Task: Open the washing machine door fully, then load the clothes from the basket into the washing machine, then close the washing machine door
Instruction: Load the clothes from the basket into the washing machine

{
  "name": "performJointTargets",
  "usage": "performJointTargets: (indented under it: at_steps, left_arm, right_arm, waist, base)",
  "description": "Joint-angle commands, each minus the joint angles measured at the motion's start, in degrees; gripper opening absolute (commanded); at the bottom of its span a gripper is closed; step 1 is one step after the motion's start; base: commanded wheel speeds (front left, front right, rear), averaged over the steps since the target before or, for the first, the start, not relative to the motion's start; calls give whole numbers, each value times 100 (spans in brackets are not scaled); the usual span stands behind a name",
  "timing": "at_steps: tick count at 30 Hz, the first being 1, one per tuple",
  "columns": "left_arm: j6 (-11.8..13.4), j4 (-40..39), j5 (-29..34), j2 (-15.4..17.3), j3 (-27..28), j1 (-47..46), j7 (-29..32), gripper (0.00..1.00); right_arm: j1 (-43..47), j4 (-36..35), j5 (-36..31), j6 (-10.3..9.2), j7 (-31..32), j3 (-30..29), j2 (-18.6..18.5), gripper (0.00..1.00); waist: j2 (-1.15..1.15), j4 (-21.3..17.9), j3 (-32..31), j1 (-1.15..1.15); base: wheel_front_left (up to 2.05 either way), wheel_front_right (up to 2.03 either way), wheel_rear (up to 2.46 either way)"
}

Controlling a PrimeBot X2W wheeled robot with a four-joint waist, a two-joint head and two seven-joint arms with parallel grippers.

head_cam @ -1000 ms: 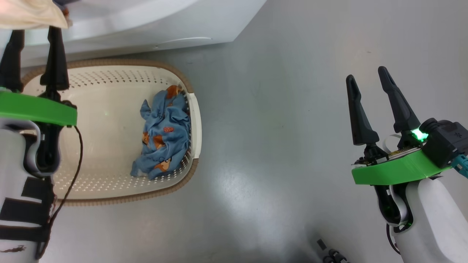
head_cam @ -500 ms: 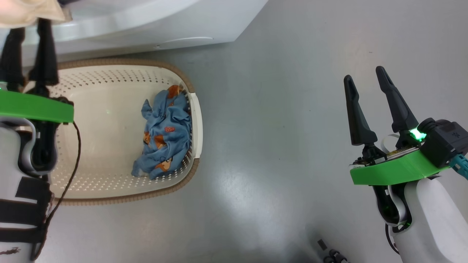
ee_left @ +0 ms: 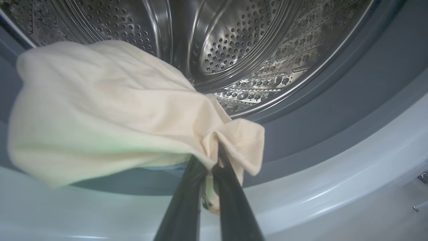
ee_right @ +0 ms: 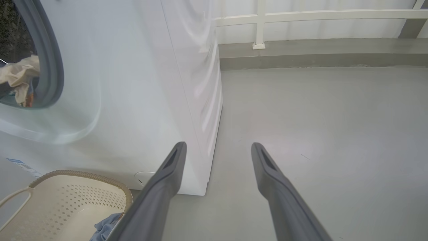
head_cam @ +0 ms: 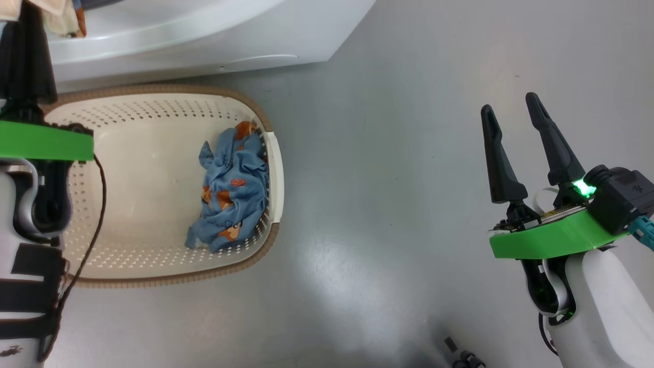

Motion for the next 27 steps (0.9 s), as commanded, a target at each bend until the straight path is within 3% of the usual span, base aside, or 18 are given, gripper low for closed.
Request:
performJointTargets:
  at_steps: [1,12,27]
  left_arm:
    - [3,-236,105,209,201,17,-31,0]
    - [3,76,362,330,95,-575,-31,0]
    - [3,1902,918,214,-64,-2260,-31,0]
  right_arm:
    - [23,-131,-42,25,-46,120,8,100]
    - [-13,-139,-29,25,-46,174,60,100]
    - [-63,-118,11,25,-46,213,188,100]
  waist:
    - [0,11,-5,0]
    - [0,-14,27,0]
    - [0,-174,112,0]
  base:
    - [0,0,0]
    - [0,0,0]
    - [0,0,0]
